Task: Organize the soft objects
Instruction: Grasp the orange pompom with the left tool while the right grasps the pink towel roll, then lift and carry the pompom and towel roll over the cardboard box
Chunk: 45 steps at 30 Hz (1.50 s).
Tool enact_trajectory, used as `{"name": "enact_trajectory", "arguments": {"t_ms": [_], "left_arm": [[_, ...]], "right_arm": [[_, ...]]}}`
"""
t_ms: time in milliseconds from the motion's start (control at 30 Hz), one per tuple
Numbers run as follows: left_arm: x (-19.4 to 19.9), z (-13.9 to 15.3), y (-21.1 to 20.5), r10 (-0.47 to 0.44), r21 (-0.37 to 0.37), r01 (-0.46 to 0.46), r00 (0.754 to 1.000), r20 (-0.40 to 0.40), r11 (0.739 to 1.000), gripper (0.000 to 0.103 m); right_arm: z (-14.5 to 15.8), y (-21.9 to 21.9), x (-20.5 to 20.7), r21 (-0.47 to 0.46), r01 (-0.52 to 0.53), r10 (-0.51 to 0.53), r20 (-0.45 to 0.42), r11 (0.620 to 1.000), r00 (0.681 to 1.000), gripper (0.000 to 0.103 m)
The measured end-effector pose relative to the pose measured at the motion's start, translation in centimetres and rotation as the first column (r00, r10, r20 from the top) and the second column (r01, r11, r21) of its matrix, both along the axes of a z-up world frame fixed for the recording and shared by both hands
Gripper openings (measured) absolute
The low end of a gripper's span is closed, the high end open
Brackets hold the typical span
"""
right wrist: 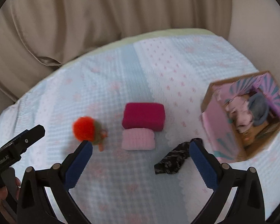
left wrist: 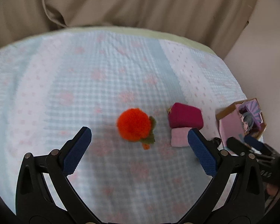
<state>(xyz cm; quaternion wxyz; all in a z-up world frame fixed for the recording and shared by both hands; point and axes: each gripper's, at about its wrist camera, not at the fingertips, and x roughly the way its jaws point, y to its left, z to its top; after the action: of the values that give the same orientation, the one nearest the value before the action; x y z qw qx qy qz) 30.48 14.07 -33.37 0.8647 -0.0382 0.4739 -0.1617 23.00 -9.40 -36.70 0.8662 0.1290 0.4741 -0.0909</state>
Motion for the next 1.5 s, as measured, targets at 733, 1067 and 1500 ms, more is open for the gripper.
{"name": "enact_trajectory", "arguments": {"t_ms": [733,1067,1500], "left_arm": [[5.9,-16.9,-3.2,-0.065,-0.098,0.061,0.997,-0.030,0.993,0.043],[6.4,-15.5,-2.6,-0.037,-0.073,0.039,0.999,0.031,0.997,0.031],[5.8,-11.8,-1.2,0.024,-0.084,-0.014,0.992,0.121,0.996,0.030]], "right_arm": [[-13.5,2.0,6.2,-0.073,-0.024,0.021,-0.038,0.997,0.999,0.072],[-12.5,1.7,5.5,-0.070,-0.007,0.006,-0.010,0.998,1.000,0.049],[-9.8,2.0,4.6,-0.057,-0.007,0.010,0.036,0.998,0.999,0.033]]}}
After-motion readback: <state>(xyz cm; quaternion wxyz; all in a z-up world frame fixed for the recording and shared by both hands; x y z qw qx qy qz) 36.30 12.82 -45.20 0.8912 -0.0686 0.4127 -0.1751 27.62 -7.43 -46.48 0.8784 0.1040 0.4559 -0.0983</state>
